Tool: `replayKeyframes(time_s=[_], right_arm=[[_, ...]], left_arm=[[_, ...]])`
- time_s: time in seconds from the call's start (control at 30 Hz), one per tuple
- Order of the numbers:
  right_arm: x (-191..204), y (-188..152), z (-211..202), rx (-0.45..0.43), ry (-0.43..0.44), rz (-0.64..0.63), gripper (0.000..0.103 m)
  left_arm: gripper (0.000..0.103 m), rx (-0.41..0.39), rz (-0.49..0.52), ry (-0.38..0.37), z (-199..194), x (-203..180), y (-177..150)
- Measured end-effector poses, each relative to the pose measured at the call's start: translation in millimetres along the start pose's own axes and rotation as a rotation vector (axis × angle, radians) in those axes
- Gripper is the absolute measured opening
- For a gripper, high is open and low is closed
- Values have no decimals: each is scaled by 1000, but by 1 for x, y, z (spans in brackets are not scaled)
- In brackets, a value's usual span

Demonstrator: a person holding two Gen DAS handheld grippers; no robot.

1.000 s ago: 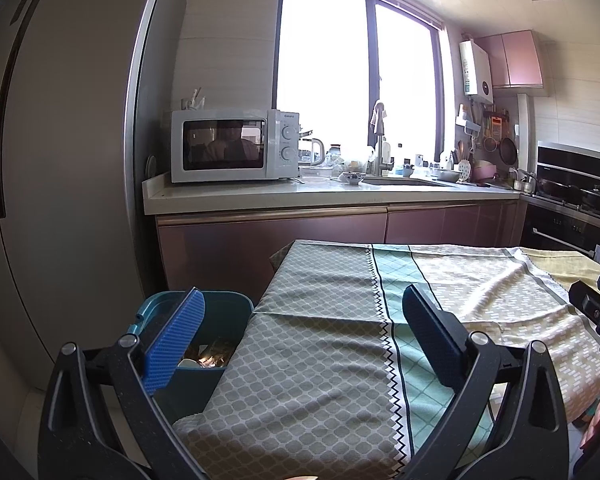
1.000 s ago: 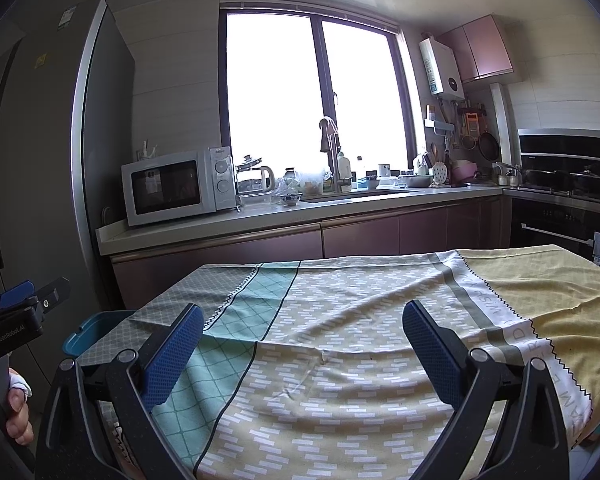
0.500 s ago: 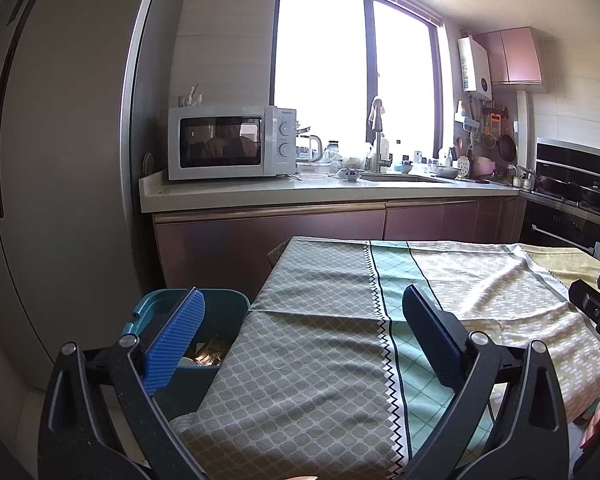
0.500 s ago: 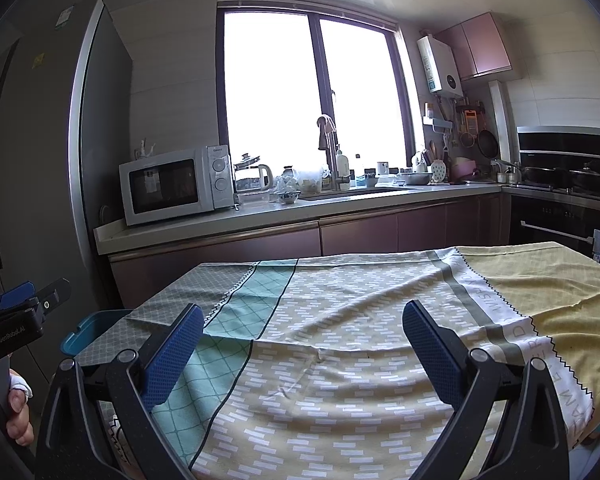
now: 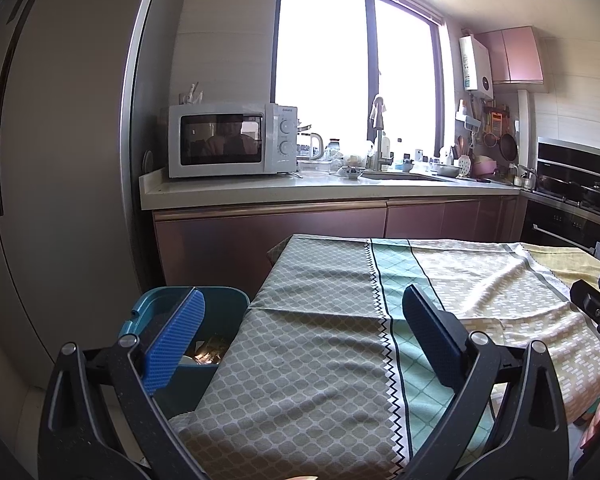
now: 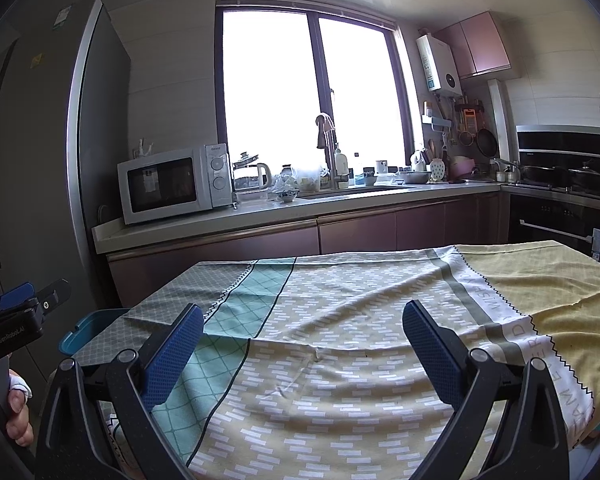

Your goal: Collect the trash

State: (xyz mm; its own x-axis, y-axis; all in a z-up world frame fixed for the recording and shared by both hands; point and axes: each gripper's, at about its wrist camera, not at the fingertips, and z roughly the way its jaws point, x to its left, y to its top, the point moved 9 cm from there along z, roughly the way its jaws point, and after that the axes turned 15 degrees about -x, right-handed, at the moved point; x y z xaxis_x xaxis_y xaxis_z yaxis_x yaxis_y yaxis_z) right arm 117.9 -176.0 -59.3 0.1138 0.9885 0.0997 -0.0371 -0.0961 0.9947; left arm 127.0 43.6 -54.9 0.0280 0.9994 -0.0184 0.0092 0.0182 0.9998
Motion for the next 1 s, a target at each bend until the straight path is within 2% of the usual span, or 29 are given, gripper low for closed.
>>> replayKeyframes(time_s=[0.77,1.0], right_arm=[[-6,-5,5,11,-5,6,96],[-12,-9,7,18,-11,9,96]], left_arm=[[98,13,6,0,6,0,-8],[98,58,26,-31,16,-11,-14]])
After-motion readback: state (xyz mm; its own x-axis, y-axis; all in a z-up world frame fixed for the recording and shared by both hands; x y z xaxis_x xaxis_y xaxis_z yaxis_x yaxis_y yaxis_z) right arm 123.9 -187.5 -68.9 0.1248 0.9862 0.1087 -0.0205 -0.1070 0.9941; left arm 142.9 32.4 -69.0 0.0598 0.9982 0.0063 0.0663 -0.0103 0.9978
